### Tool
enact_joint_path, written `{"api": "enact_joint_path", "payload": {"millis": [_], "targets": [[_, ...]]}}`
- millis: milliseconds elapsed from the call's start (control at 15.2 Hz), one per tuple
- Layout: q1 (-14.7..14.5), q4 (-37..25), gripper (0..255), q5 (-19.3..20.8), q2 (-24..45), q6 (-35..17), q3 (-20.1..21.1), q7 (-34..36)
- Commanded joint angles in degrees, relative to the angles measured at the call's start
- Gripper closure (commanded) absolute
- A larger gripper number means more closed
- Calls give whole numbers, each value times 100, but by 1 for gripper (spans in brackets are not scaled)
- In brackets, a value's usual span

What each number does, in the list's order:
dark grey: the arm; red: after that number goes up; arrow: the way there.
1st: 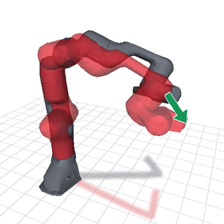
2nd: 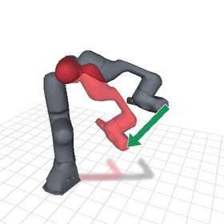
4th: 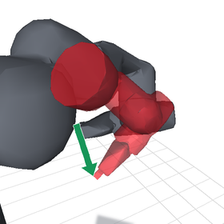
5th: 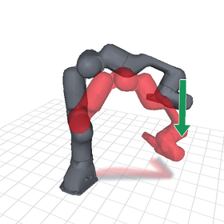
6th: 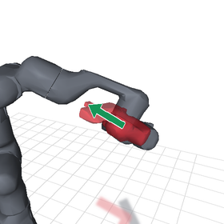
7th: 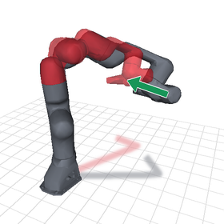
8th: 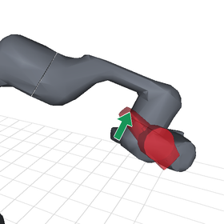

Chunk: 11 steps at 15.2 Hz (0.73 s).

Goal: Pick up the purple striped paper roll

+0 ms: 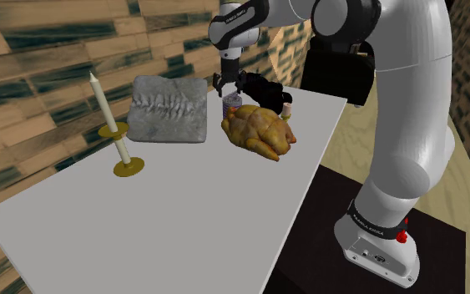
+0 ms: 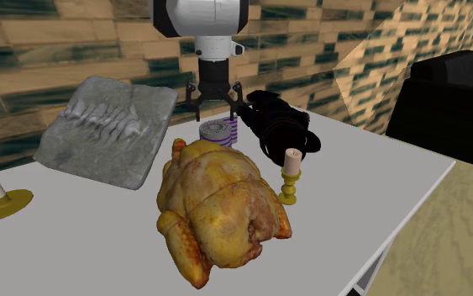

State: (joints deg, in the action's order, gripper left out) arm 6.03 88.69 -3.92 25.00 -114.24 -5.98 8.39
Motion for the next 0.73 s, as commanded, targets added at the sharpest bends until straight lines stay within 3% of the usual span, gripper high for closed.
{"api": "enact_joint_path", "payload": {"millis": [0, 396, 462, 660], "targets": [[4, 20, 0, -6, 119, -136, -1, 7], [10, 198, 0, -22, 237, -431, 12, -7], [8, 162, 255, -19, 236, -397, 12, 0], [27, -52, 255, -28, 365, -312, 12, -12]]}}
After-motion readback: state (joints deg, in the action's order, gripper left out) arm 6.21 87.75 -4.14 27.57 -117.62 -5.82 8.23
